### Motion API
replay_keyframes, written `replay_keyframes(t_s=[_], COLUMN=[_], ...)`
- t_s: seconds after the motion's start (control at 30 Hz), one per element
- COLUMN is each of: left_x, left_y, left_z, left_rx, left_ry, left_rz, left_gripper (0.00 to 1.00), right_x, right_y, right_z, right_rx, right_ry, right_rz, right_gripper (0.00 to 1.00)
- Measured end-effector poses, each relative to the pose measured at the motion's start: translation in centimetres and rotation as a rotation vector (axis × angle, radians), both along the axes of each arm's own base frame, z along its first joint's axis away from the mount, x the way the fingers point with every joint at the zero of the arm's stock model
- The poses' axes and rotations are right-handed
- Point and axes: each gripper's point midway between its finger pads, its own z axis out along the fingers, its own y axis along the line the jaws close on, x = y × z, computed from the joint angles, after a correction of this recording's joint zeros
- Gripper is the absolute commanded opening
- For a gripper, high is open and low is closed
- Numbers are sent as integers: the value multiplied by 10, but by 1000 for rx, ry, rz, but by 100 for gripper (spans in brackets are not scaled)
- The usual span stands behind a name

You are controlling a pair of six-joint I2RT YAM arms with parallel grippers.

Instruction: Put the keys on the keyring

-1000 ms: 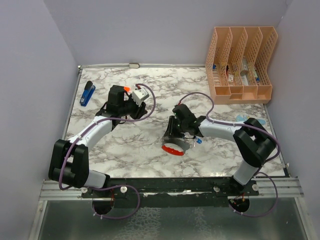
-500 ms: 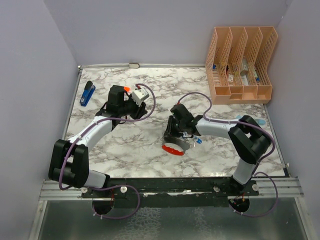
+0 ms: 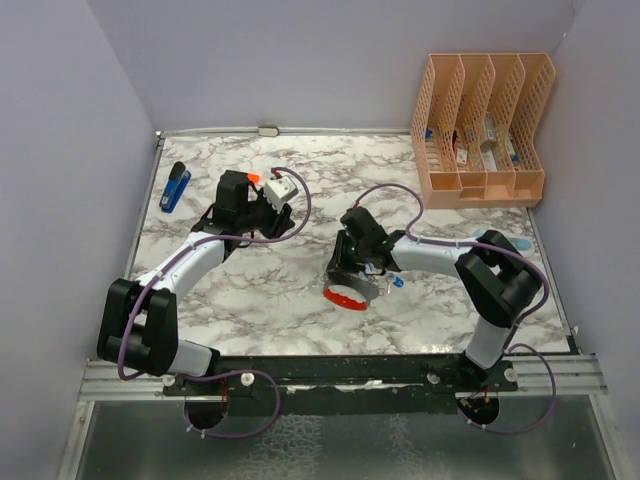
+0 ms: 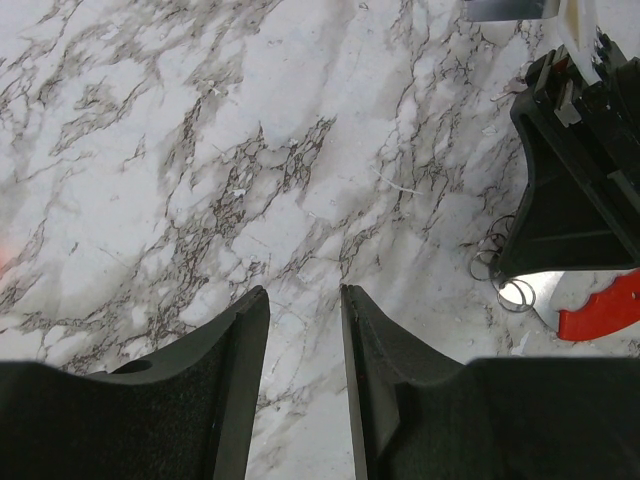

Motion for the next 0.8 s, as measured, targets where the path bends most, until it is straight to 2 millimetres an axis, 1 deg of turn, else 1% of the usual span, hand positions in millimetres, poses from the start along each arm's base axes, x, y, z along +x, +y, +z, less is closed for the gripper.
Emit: replay_keyframes(t_s=[0.33,0.53,0.67,0.8], left_x=[0,0,0,0], left_y=[0,0,0,0], left_z=[0,0,0,0], left_rx=[0,0,0,0], left_ry=[0,0,1,1], left_rz=[0,0,-1,-1], left_gripper=[38,38,38,38], right_x=[10,14,15,13], right_y=[9,12,11,4], right_z=[10,9,9,4], right_rx=[20,14,4,-28], right_ry=[-36,-48,-52,-41], right_rz=[12,27,29,23], right_gripper=[20,20,20,21])
